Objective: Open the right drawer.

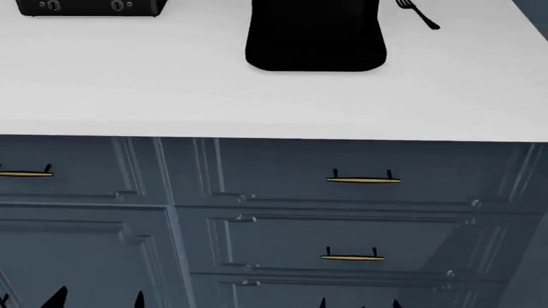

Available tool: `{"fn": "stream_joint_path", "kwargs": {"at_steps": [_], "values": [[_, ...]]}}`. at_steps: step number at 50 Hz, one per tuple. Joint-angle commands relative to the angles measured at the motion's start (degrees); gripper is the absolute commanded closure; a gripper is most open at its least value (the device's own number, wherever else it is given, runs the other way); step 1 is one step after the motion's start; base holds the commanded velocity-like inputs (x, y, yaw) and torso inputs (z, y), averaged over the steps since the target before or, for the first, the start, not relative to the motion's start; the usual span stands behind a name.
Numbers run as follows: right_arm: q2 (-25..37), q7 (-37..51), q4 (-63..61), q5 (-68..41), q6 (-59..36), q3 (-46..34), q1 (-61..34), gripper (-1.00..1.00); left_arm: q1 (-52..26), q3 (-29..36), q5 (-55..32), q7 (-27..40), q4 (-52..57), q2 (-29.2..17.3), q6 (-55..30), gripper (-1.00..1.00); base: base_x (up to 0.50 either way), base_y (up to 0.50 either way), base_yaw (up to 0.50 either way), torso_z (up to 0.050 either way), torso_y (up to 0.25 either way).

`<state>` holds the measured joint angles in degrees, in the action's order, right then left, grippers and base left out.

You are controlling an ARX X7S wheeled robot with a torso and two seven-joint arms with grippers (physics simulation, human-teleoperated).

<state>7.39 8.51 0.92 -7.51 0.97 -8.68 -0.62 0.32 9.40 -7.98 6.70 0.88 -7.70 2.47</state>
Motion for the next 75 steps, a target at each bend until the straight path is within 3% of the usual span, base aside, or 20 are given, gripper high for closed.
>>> {"fn": "stream_joint_path", "kwargs": {"at_steps": [1, 15, 51, 70, 75], "values": [[0.6, 0.8, -2.0, -0.5, -1.4, -0.6, 0.3, -1.00, 0.0, 0.8, 0.3, 0.5, -0.1, -0.6, 1.1, -1.00, 0.00, 0.00, 0.00, 0.000, 0.000], [1.1, 1.1, -1.1, -1.0, -0.7, -1.2, 0.0, -1.00, -0.3, 2.1, 1.3, 1.1, -0.4, -1.3, 0.5, -1.00, 0.00, 0.00, 0.00, 0.000, -0.102], [2.1, 2.7, -1.7, -2.0, -0.9, -2.6, 0.0, -1.00, -0.3, 3.4, -0.3, 1.9, 0.0, -2.4, 0.8, -1.00, 0.00, 0.00, 0.00, 0.000, -0.250], [2.4, 3.1, -0.5, -2.5, 1.1, -3.0, -0.2, -1.00, -0.5, 4.7, -1.3, 2.2, 1.8, -2.9, -2.1, -1.00, 0.00, 0.00, 0.00, 0.000, 0.000], [2.6, 3.1, -1.1, -2.6, 1.9, -3.2, 0.0, -1.00, -0.3, 3.8, -2.9, 1.8, 0.5, -2.8, 1.2, -1.00, 0.00, 0.00, 0.00, 0.000, 0.000]]}}
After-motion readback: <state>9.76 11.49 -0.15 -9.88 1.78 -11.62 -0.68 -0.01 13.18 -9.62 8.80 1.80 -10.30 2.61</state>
